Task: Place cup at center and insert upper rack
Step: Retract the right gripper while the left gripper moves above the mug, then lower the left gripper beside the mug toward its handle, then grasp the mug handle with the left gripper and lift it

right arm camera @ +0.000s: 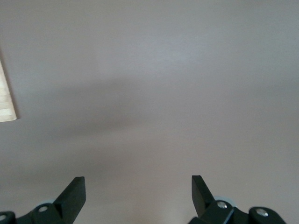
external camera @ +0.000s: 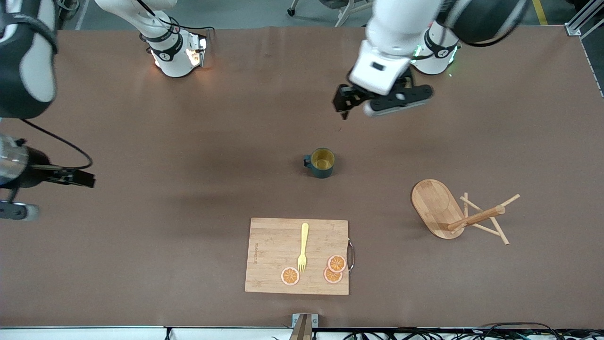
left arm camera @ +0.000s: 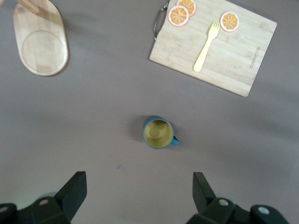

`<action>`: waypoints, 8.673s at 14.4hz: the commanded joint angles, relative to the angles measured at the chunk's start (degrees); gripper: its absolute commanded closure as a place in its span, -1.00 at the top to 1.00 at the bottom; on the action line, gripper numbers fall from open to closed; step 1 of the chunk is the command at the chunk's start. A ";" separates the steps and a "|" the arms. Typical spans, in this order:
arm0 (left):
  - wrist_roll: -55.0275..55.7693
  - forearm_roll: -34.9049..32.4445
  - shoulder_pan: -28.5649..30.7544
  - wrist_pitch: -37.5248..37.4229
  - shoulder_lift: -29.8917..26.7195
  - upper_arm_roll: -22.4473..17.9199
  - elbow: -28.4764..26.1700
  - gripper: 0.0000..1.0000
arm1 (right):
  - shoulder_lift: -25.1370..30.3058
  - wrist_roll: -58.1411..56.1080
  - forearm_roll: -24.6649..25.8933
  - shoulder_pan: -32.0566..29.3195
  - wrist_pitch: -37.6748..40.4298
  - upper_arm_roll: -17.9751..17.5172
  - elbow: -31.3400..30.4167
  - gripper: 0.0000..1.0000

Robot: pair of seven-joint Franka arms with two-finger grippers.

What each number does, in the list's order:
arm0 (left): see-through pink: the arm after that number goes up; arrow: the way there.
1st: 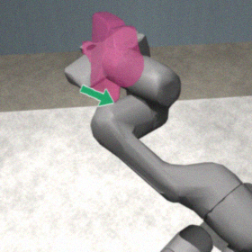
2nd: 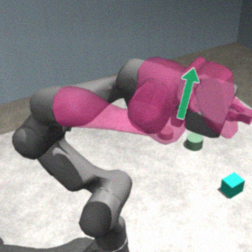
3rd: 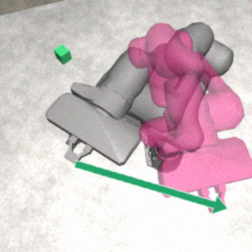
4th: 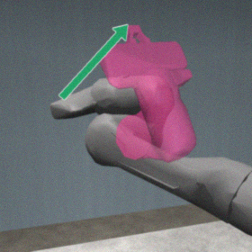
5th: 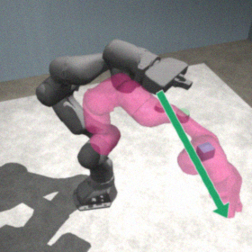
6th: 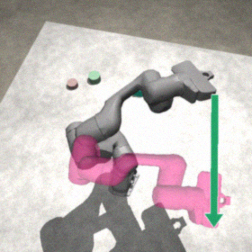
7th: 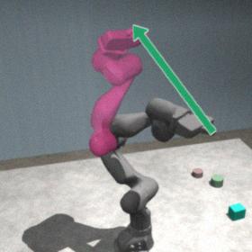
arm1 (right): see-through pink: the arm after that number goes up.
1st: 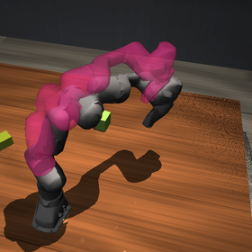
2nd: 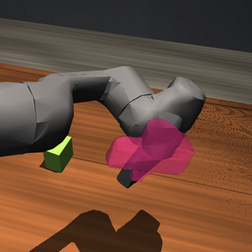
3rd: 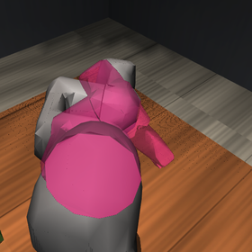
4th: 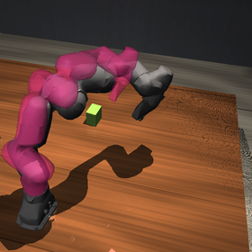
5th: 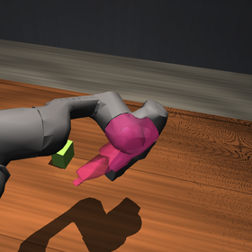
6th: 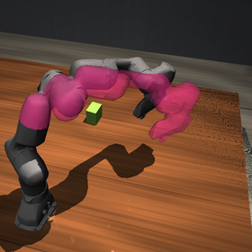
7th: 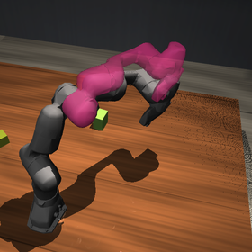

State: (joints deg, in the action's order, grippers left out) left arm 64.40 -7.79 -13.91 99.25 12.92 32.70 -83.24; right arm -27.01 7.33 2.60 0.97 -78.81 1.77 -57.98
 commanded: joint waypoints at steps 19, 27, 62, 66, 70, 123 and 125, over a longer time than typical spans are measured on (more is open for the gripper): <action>54.31 -46.93 -26.51 15.18 17.83 -0.01 -15.54 1.00 | 25.32 -6.98 -1.37 -7.47 -13.98 -1.59 -29.89 1.00; 65.50 -67.60 -29.07 15.18 23.29 -0.01 -24.60 1.00 | 28.77 -7.16 -1.28 -6.24 -16.11 -1.68 -34.48 1.00; 72.62 -99.96 -30.21 14.12 34.81 -7.04 -21.27 1.00 | 28.50 -7.07 -0.49 -4.66 -13.91 -1.68 -33.69 1.00; 72.62 -101.63 -30.03 14.21 35.60 -7.22 -20.39 1.00 | 28.50 -7.07 -0.49 -4.57 -14.00 -1.68 -33.69 1.00; 72.09 -101.72 -30.12 14.13 37.27 -7.22 -17.84 1.00 | 28.50 -7.07 -0.40 -4.66 -14.09 -1.59 -33.69 1.00; 52.49 -25.04 -12.21 22.38 13.99 -2.38 3.26 -0.99 | 28.42 -7.16 -0.40 -5.01 -13.12 -1.24 -33.78 1.00; 52.84 -16.94 -8.61 22.48 11.44 -2.47 2.99 -0.99 | 28.42 -7.16 -0.40 -4.93 -13.12 -1.24 -33.78 1.00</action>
State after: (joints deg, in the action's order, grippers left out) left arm 116.78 -30.99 -25.78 121.06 27.73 29.81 -78.76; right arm -0.05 0.69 2.11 -3.97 -92.00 0.59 -90.47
